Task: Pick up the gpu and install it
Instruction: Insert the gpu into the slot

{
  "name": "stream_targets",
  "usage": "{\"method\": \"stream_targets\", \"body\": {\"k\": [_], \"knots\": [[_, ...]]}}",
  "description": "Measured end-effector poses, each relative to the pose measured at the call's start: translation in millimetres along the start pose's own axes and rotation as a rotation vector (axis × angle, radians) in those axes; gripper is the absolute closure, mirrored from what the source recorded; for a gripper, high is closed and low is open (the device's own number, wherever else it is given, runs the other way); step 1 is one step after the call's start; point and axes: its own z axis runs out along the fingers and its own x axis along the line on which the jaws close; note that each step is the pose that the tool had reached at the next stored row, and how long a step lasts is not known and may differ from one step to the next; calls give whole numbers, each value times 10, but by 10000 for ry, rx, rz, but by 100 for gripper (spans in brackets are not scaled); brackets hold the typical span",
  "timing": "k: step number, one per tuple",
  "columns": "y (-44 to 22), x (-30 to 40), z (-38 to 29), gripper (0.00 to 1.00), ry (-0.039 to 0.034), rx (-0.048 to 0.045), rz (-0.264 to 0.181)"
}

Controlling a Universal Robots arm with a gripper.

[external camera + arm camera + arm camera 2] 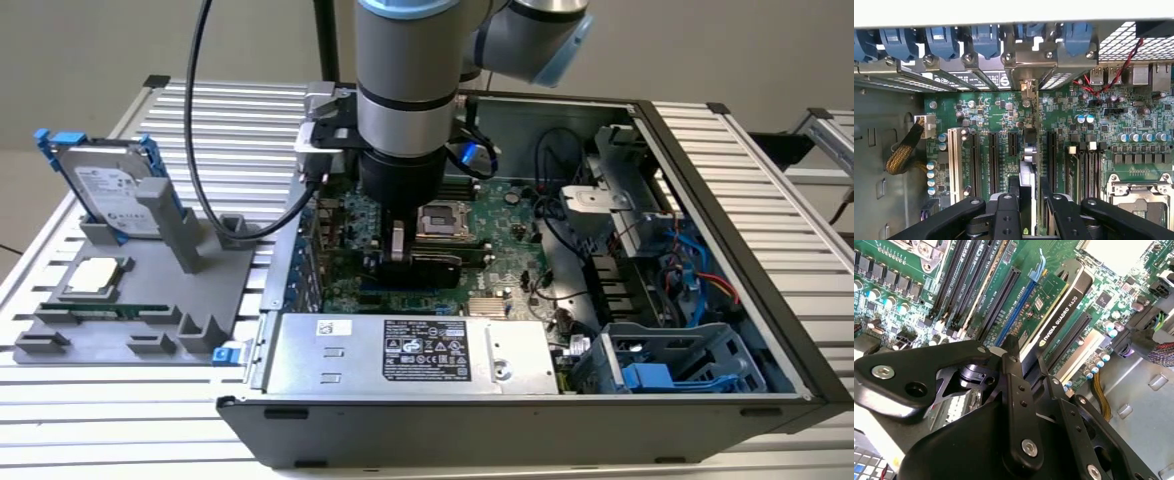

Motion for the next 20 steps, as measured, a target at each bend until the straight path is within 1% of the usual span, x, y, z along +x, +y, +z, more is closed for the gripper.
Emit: {"method": "stream_targets", "body": {"k": [2, 6, 16, 17, 20], "knots": [[0, 3, 11, 100, 0, 0, 0], [-2, 4, 54, 100, 4, 1, -2], [1, 4, 61, 100, -2, -2, 3], [1, 4, 64, 0, -9, 3, 3], [-1, 3, 63, 0, -6, 2, 0]]}}
